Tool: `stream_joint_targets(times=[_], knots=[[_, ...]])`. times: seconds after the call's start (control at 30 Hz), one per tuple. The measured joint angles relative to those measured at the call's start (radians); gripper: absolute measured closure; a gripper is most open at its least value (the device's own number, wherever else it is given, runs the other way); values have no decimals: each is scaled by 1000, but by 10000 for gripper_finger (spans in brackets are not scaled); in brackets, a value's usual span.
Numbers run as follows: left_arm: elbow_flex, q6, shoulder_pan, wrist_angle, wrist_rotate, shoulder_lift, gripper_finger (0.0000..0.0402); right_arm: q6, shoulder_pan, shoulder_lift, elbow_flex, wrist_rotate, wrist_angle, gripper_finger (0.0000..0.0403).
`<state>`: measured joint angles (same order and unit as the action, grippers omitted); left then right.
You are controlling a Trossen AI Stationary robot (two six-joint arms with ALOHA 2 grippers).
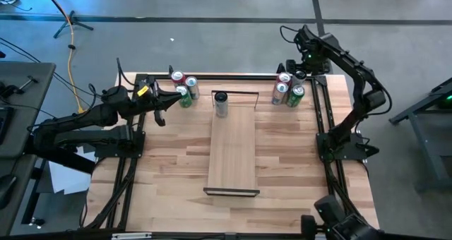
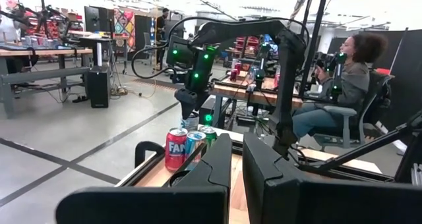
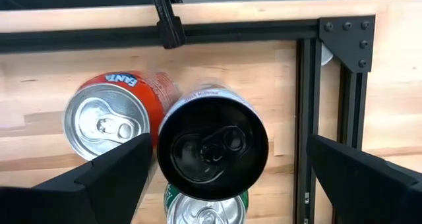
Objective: Place canned beverage on shelf
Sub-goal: Put the left white-pink soda can, aligned with the other white-pink soda can on the shelf
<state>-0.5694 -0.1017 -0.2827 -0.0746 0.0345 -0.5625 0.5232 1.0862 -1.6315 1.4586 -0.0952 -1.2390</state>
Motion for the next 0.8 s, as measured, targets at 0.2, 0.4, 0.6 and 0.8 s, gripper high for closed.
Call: stream_joint_targets(times=[0.2, 0.4, 0.6, 0.8], knots=[[0, 0, 0, 0, 2, 0, 401, 21, 0, -35, -1, 3, -11, 15], [0, 0, 0, -1, 3, 0, 402, 18, 0, -36, -1, 8, -10, 15], [0, 0, 0, -1, 5, 0, 402, 18, 0, -38, -1, 48, -7, 25], [0, 0, 0, -1, 8, 0, 401, 18, 0, -39, -1, 44, 7, 38]])
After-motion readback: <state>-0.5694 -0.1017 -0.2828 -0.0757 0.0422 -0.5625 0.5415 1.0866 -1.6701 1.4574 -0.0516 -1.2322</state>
